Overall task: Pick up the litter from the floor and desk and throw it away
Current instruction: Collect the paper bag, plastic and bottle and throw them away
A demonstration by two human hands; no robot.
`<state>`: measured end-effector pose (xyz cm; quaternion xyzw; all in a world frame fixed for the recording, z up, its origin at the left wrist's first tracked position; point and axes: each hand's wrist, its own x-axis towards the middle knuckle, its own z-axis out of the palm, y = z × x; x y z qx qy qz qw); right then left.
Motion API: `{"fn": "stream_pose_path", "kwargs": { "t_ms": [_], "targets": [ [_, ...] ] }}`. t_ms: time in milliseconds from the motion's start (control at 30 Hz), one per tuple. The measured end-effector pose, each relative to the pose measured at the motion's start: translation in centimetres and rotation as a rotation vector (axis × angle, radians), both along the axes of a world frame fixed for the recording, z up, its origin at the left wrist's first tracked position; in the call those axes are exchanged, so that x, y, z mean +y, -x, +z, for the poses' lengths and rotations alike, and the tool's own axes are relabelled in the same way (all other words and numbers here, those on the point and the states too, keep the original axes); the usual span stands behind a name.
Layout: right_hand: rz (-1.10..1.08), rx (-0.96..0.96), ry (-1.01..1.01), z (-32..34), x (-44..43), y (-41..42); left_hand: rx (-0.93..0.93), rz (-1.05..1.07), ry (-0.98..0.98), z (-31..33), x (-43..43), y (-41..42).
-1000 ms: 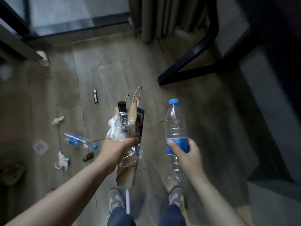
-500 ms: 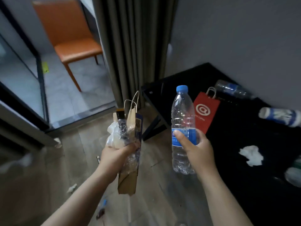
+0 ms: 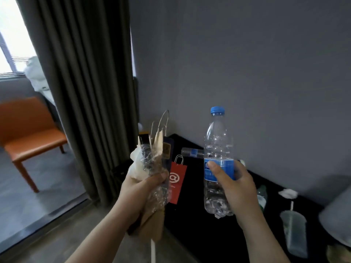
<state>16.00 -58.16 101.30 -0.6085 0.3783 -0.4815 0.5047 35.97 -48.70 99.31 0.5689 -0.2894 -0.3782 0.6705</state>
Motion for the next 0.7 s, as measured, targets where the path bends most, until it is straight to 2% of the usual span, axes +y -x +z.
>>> {"fn": "stream_pose_path", "kwargs": {
  "t_ms": [133, 367, 567, 700],
  "targets": [
    [-0.134, 0.016, 0.039, 1.8, -0.5, 6.8, -0.009, -0.097, 0.044, 1.1, -3.5, 5.9],
    [-0.502, 0.069, 0.098, 3.6, -0.4, 17.8, 0.000, -0.430, 0.080, 3.5, -10.0, 16.0],
    [-0.800, 0.075, 0.099, 4.5, 2.8, 23.6, 0.004, -0.731, 0.151, 4.3, -13.9, 23.6],
    [-1.089, 0.088, 0.101, 4.7, 6.4, 25.8, 0.040, -0.968, 0.141, 5.0, -15.4, 27.8]
  ]
}}
